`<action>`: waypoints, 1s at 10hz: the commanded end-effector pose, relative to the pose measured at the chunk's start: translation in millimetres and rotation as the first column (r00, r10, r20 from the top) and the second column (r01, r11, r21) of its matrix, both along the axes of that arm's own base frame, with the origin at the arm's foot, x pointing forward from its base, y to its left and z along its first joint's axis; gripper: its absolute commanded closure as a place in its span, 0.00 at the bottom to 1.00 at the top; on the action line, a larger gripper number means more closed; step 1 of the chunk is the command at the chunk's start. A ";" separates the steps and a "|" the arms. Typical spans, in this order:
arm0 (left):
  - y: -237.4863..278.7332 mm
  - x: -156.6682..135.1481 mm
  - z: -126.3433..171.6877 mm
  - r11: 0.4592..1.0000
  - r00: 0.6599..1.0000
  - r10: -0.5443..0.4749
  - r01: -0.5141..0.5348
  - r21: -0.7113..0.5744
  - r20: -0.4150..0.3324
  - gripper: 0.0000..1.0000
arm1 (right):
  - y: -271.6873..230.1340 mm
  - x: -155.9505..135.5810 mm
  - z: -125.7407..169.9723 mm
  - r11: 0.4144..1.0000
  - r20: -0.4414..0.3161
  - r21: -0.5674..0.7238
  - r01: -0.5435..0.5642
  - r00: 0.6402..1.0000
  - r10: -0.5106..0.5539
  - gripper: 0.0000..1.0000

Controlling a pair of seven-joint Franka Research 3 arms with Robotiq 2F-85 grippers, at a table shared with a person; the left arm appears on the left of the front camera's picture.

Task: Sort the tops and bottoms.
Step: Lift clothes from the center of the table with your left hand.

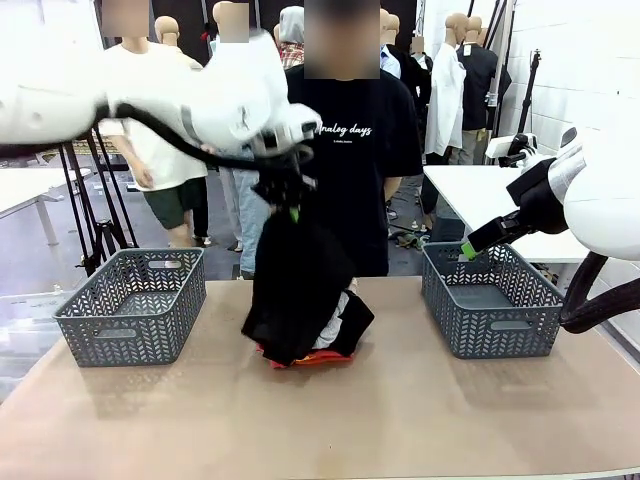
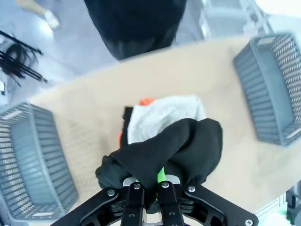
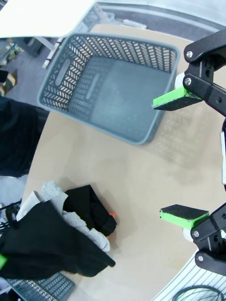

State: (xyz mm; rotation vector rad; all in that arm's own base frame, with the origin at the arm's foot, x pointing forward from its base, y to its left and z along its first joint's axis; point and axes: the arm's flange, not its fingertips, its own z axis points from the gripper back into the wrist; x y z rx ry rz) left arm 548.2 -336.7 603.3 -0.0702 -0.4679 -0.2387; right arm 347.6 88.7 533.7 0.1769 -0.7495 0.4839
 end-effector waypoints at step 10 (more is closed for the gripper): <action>-6.6 -38.3 121.1 0.987 0.972 0.033 -0.069 0.146 0.234 1.00 | -1.1 1.1 -1.3 1.000 -0.004 0.005 -0.008 1.000 0.008 0.00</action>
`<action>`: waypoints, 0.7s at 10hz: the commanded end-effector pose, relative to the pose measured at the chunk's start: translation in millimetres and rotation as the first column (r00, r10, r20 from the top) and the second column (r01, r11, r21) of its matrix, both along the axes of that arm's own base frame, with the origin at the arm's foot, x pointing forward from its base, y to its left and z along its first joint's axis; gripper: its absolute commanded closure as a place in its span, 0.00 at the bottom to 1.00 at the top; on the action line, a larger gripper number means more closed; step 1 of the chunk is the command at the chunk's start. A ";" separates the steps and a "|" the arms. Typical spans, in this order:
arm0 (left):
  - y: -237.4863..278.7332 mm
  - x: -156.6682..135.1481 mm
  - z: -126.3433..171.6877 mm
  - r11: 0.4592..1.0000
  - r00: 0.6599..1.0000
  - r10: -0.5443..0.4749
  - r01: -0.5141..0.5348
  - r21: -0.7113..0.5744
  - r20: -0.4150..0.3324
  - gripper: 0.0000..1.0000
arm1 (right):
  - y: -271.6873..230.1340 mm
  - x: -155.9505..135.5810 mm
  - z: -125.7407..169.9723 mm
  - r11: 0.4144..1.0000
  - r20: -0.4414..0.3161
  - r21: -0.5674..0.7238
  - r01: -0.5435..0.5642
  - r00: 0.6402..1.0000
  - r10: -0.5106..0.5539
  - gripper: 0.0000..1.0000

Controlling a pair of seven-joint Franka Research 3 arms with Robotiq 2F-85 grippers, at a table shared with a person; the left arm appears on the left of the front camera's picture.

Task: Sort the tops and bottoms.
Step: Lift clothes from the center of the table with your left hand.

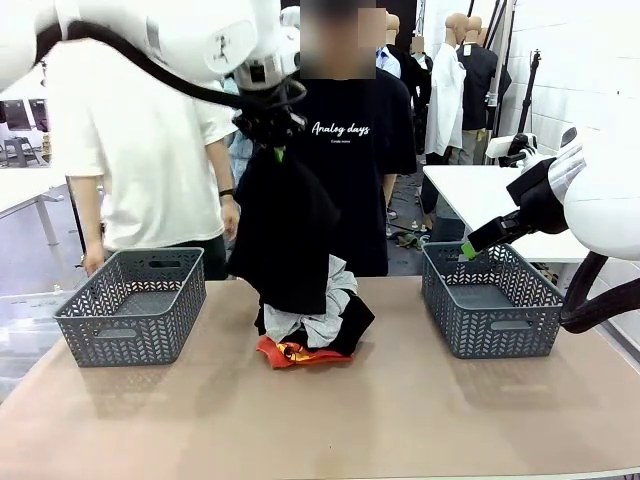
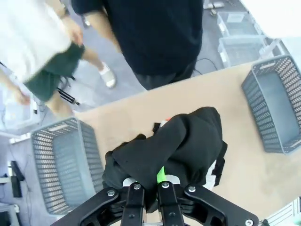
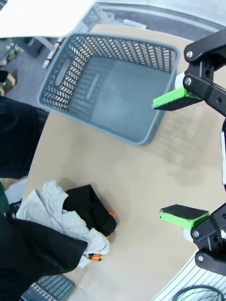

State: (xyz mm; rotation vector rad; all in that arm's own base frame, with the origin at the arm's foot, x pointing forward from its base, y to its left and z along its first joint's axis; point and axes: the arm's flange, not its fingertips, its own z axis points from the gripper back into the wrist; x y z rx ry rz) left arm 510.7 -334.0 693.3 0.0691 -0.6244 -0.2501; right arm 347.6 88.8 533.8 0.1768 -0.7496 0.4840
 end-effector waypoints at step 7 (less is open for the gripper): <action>0.2 -20.2 66.3 1.000 0.996 0.014 -0.016 0.022 0.088 1.00 | -1.1 1.1 -1.4 1.000 -0.004 0.005 -0.008 1.000 0.008 0.00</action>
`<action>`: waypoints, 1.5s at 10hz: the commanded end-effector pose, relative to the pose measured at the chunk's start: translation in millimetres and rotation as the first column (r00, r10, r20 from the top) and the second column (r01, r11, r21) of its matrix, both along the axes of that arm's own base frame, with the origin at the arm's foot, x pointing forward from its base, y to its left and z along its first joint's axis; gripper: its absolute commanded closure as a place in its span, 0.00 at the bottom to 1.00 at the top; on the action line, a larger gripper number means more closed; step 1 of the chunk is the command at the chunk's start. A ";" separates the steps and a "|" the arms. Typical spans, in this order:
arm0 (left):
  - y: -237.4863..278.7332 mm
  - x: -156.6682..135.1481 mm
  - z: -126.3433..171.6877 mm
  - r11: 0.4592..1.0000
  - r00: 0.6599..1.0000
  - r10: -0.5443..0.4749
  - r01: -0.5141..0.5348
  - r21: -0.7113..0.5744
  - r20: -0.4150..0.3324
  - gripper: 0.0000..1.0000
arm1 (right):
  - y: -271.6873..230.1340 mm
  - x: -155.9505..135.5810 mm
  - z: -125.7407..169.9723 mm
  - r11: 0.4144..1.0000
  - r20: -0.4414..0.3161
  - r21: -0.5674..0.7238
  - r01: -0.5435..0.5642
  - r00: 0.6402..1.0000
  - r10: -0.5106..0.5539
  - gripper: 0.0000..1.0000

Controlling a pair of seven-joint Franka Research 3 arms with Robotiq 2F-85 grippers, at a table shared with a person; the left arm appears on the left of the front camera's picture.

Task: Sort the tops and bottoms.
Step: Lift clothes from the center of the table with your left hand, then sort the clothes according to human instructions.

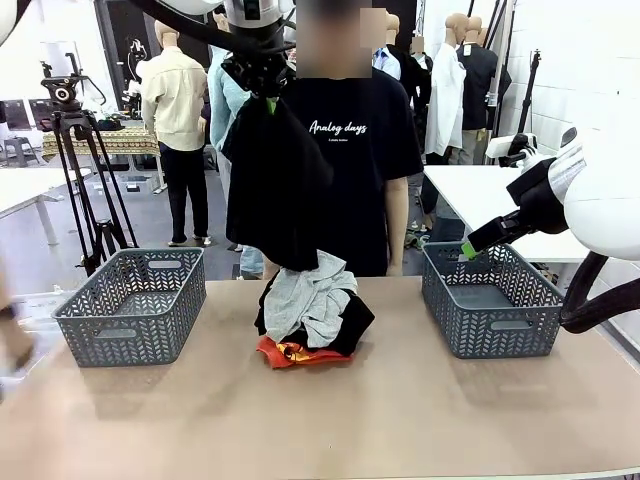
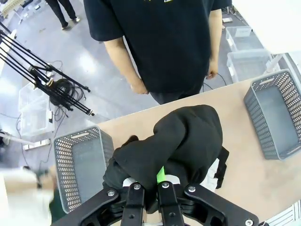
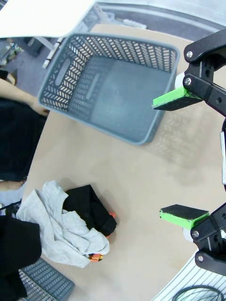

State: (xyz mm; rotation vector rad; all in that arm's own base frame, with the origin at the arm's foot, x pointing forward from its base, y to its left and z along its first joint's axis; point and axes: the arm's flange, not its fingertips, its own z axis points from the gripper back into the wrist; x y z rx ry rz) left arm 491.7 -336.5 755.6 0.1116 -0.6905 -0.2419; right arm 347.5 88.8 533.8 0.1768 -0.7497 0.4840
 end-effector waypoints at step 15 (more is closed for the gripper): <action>2.7 -1.2 3.9 1.000 1.000 -0.002 0.002 -0.007 0.017 1.00 | -1.1 1.1 -1.4 1.000 -0.004 0.005 -0.008 1.000 0.008 0.00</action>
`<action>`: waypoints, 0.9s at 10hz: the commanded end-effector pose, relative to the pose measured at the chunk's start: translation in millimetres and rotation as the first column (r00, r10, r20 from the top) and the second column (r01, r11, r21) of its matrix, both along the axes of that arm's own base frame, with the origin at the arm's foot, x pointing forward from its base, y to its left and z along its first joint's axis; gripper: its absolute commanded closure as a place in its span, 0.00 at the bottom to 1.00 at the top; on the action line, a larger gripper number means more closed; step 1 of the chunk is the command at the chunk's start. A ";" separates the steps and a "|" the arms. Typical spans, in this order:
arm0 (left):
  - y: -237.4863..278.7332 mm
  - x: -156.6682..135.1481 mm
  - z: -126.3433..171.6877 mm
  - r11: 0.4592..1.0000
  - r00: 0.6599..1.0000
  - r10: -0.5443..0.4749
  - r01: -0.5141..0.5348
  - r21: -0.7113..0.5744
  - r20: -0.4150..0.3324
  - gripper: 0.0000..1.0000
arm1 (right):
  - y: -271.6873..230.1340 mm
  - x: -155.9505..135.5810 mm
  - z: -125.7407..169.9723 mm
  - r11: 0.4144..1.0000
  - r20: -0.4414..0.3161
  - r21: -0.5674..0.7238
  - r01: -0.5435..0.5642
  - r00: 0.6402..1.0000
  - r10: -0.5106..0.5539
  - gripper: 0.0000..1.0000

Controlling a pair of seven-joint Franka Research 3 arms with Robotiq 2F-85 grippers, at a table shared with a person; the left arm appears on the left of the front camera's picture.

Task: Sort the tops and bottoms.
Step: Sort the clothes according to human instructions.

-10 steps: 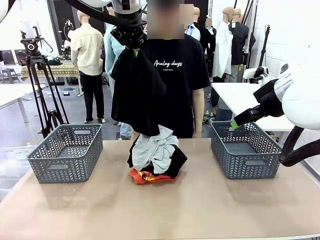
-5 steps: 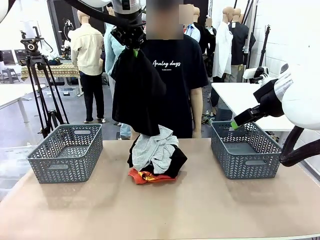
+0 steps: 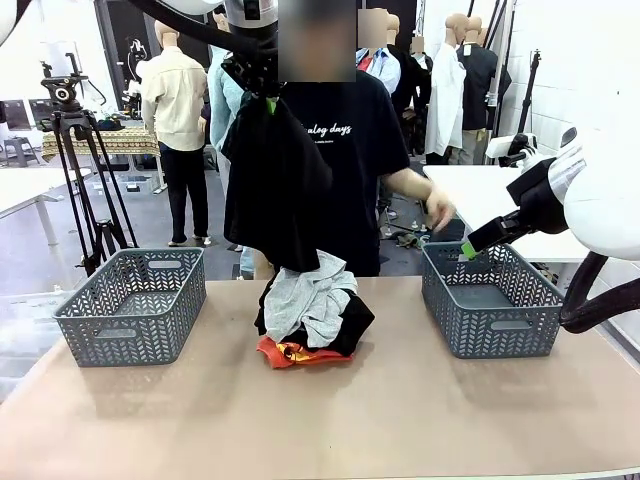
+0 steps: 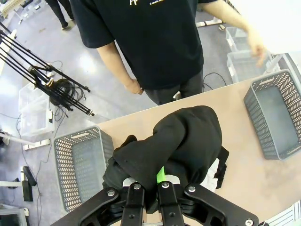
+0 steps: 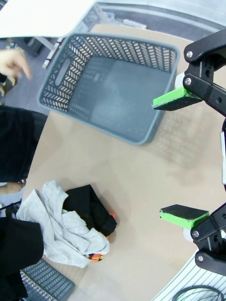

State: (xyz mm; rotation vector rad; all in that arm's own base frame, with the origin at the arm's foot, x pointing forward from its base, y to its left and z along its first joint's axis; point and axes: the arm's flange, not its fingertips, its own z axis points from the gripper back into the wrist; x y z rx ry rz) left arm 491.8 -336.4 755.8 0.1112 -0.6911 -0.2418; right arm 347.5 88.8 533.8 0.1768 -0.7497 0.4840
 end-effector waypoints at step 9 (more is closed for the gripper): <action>2.6 -1.3 3.8 1.000 1.000 -0.002 0.002 -0.006 0.016 1.00 | -1.1 1.1 -1.4 1.000 -0.004 0.005 -0.008 1.000 0.008 0.00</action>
